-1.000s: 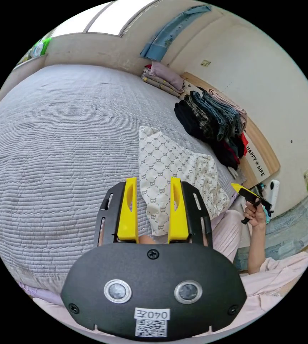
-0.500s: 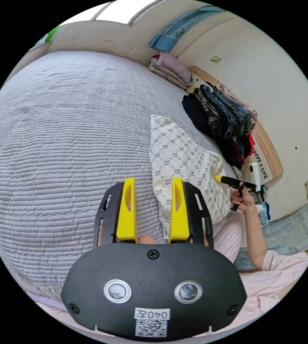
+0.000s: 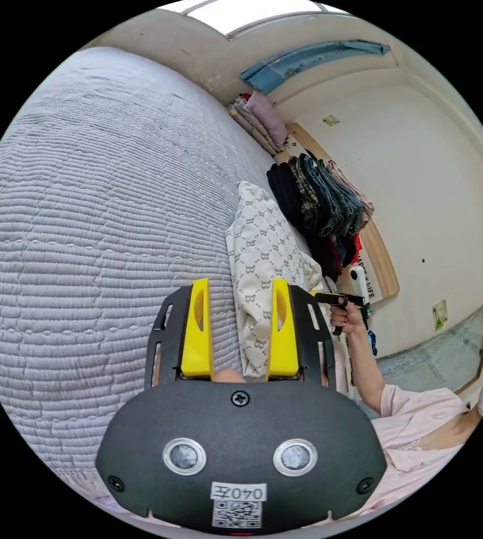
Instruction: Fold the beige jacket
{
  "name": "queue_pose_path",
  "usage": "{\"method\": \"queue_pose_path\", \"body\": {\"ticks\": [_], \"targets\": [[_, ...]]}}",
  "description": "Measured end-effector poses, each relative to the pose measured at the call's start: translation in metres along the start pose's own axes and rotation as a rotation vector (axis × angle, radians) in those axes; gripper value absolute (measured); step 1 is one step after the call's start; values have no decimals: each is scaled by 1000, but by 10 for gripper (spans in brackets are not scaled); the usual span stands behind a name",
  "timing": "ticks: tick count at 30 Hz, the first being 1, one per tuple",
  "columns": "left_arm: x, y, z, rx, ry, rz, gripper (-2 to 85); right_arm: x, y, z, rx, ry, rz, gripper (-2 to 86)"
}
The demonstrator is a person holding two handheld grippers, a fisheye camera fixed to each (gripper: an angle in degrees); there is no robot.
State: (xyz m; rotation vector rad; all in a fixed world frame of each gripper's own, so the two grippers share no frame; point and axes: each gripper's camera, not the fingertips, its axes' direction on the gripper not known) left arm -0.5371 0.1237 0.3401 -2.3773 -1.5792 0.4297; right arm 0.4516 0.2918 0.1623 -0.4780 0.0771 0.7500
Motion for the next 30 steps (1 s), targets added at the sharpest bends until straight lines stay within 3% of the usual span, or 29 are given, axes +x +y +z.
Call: {"method": "queue_pose_path", "body": {"ticks": [5,10,16,23,26,30], "targets": [[27,-5,4,-41,49,30,99,19,-11,-64,68,-109,-47,35],[65,-9,9,-76,84,109,104,60,1,-119,50,114,46,35],[81,-39,48,-152,195,75,123,111,12,-104,76,19,150,38],[76,-75,72,-150,290,-118,143,123,3,-92,74,23,131,40],[84,-78,90,-213,220,-125,143,129,1,-91,79,15,123,40],[86,-78,76,-162,206,-163,138,136,2,-89,91,4,111,41]]}}
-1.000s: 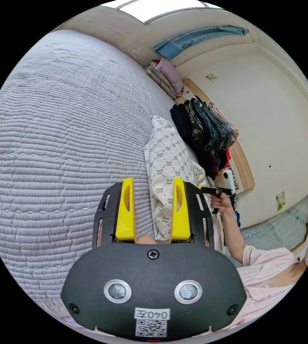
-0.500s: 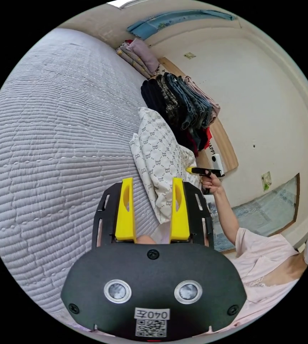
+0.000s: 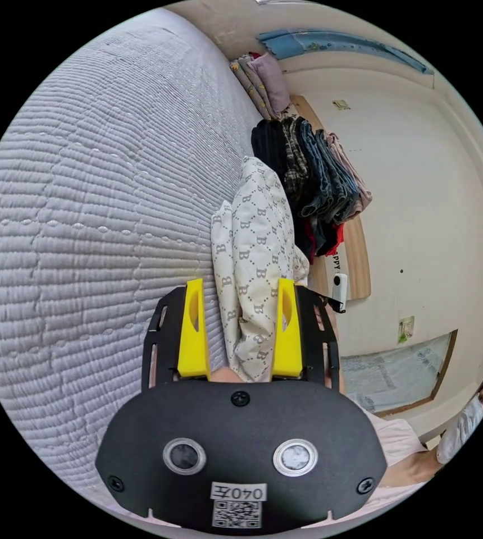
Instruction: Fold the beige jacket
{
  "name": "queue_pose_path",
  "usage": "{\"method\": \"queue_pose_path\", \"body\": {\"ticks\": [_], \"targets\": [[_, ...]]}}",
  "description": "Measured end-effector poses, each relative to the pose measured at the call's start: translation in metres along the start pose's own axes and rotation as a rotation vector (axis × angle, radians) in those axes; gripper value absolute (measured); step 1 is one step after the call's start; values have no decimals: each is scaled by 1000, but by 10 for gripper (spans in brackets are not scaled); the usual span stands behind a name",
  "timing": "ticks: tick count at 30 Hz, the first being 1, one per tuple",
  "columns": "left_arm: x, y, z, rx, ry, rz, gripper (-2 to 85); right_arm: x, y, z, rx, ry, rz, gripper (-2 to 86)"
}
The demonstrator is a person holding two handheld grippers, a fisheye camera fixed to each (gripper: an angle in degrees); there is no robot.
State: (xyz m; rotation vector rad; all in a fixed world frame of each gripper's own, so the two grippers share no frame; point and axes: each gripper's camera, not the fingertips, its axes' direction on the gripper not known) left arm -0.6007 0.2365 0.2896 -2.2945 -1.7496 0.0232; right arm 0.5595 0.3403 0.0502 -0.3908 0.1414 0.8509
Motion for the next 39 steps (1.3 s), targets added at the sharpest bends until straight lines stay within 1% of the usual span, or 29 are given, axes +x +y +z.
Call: {"method": "queue_pose_path", "body": {"ticks": [2,4,5,6,8,10,12,14,16,18,21,23,26,29,33,36,38,39], "targets": [[2,-1,5,-16,11,-4,133,6,-1,2,4,-3,-9,41],[7,-4,20,-61,56,-6,127,11,-1,3,8,-8,-12,41],[12,-6,34,-110,109,-6,120,15,0,3,12,-14,-12,42],[20,-6,46,-128,99,14,110,17,0,3,14,-16,-11,43],[28,-2,51,-105,39,53,85,26,2,3,21,-29,-12,51],[22,1,49,-76,50,19,54,33,3,0,36,-50,-23,70],[13,9,38,-50,113,-17,33,39,5,-7,69,-85,-30,107],[12,18,24,-39,100,2,26,50,11,-28,148,-157,-42,154],[8,29,0,-21,85,6,24,60,14,-44,221,-220,-50,174],[-6,41,-32,1,69,-4,25,69,11,-49,232,-264,-67,185],[-24,54,-56,29,73,-38,26,87,-9,-29,165,-346,-80,202],[-32,61,-56,29,88,-57,28,102,-27,3,89,-507,-79,208],[-35,70,-48,38,88,-63,29,115,-42,40,14,-662,-69,219],[-33,78,-40,41,68,-50,31,119,-45,59,-35,-667,-77,237],[-45,92,-28,41,90,-61,32,113,-38,69,-87,-589,-145,240],[-56,103,-19,43,104,-66,32,100,-32,87,-226,-665,-219,214],[-61,109,-14,42,103,-63,32,92,-29,105,-276,-575,-219,171],[-64,114,-10,42,99,-62,32,94,-31,108,-283,-577,-211,156]]}}
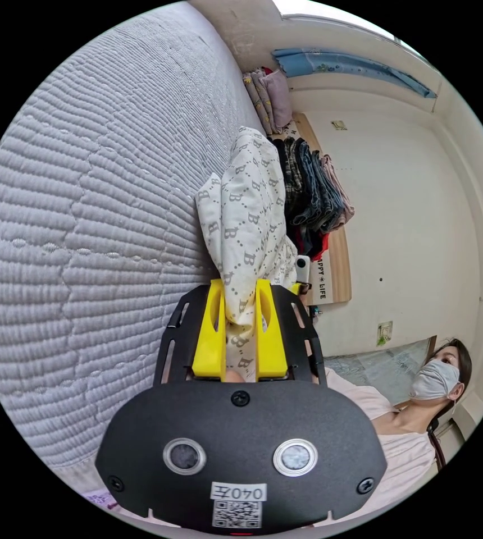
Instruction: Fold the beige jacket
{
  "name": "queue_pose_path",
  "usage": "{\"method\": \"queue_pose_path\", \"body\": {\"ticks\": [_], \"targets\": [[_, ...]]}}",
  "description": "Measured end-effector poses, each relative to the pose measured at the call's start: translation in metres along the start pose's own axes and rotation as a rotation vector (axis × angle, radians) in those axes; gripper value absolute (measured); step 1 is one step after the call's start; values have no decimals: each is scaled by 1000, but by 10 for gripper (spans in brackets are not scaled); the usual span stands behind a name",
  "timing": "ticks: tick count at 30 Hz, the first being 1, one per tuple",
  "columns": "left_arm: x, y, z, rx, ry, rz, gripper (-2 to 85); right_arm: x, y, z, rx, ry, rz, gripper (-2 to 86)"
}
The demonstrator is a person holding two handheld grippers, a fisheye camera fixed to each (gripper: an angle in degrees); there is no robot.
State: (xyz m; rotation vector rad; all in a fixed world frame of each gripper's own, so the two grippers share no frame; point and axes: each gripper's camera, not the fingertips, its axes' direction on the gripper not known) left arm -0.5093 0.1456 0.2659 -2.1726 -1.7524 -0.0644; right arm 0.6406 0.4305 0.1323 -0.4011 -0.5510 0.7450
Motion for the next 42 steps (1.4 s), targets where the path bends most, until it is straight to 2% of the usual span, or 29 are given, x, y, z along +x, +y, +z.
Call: {"method": "queue_pose_path", "body": {"ticks": [2,5,9,13,22,25,29,31,32,34,35,37,40,41,42], "targets": [[-6,7,5,2,-5,1,31,18,-4,6,-13,-43,36,82],[-12,21,10,12,-20,2,27,20,4,15,19,-90,14,36],[27,40,17,-17,-121,133,23,-16,30,10,87,-35,-85,26],[70,47,38,-58,-140,261,22,-51,77,-10,213,0,-124,22],[172,38,167,-171,-159,545,24,-103,193,-70,560,162,-181,22],[245,29,222,-197,-155,713,28,-130,229,-107,718,207,-246,20],[399,-1,312,-196,-142,955,53,-171,260,-188,1003,269,-347,17],[475,-21,359,-160,-128,994,79,-176,261,-231,1153,255,-349,17],[521,-37,387,-128,-135,998,98,-176,258,-257,1244,231,-344,16],[565,-63,398,71,-160,934,87,-169,251,-292,1371,201,-315,17],[575,-73,393,202,-157,859,80,-160,245,-310,1439,180,-285,18],[567,-72,386,266,-93,829,74,-135,233,-334,1506,127,-202,22],[512,-42,385,157,-120,943,54,-67,220,-352,1572,24,72,33],[472,-26,385,66,-128,975,35,-39,217,-349,1580,40,234,39],[427,-10,382,-30,-121,994,16,-28,217,-345,1579,56,300,43]]}}
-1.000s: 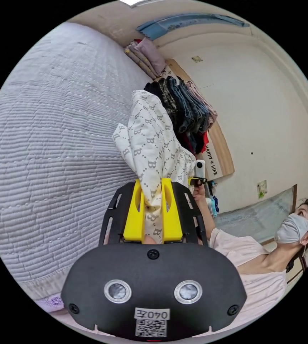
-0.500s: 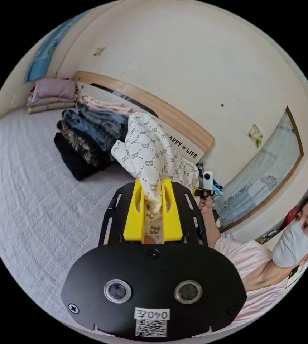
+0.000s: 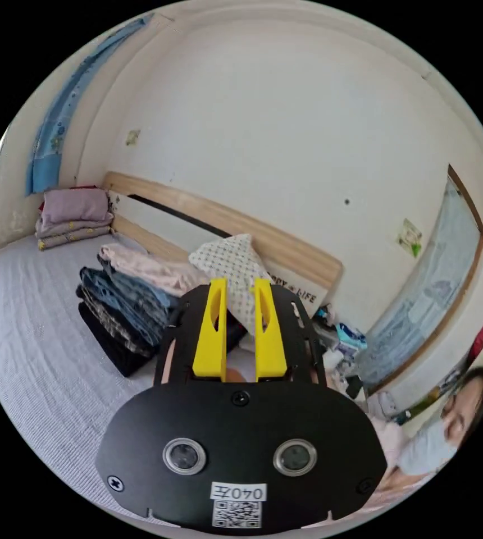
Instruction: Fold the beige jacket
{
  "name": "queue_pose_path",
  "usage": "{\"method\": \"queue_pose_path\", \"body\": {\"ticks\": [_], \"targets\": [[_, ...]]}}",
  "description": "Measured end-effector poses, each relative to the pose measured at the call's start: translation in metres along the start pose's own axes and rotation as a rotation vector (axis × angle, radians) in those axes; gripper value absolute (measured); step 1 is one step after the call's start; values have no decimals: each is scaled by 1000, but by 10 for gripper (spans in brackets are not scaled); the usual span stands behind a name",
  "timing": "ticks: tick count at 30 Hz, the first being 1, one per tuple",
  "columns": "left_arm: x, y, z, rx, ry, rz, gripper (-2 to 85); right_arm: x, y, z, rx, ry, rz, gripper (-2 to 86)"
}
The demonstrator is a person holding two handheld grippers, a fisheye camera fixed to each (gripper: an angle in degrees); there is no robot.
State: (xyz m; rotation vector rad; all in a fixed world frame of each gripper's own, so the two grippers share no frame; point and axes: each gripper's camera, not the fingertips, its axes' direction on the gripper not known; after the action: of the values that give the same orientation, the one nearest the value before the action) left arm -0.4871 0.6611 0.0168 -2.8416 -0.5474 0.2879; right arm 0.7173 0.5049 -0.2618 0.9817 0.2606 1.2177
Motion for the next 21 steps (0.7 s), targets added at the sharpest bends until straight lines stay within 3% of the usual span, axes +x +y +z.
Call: {"method": "queue_pose_path", "body": {"ticks": [4,9,12,14,18,19,21], "targets": [[-44,145,-6,-120,161,-97,-5,25,22,-2,34,-79,31,84],[-81,287,-46,-41,242,-241,-8,-23,60,-20,-61,-34,-125,166],[-67,342,-75,52,298,-204,-7,-77,148,-51,20,209,-408,146],[-48,381,-91,155,294,-155,-5,-108,274,-61,16,289,-701,83],[-7,465,-93,315,16,-206,6,-112,463,-60,-154,99,-915,-1],[0,467,-90,279,-38,-181,3,-115,516,-52,-203,117,-974,-5],[33,463,-77,65,-380,-71,-5,-125,583,-38,-280,173,-1080,-8]]}}
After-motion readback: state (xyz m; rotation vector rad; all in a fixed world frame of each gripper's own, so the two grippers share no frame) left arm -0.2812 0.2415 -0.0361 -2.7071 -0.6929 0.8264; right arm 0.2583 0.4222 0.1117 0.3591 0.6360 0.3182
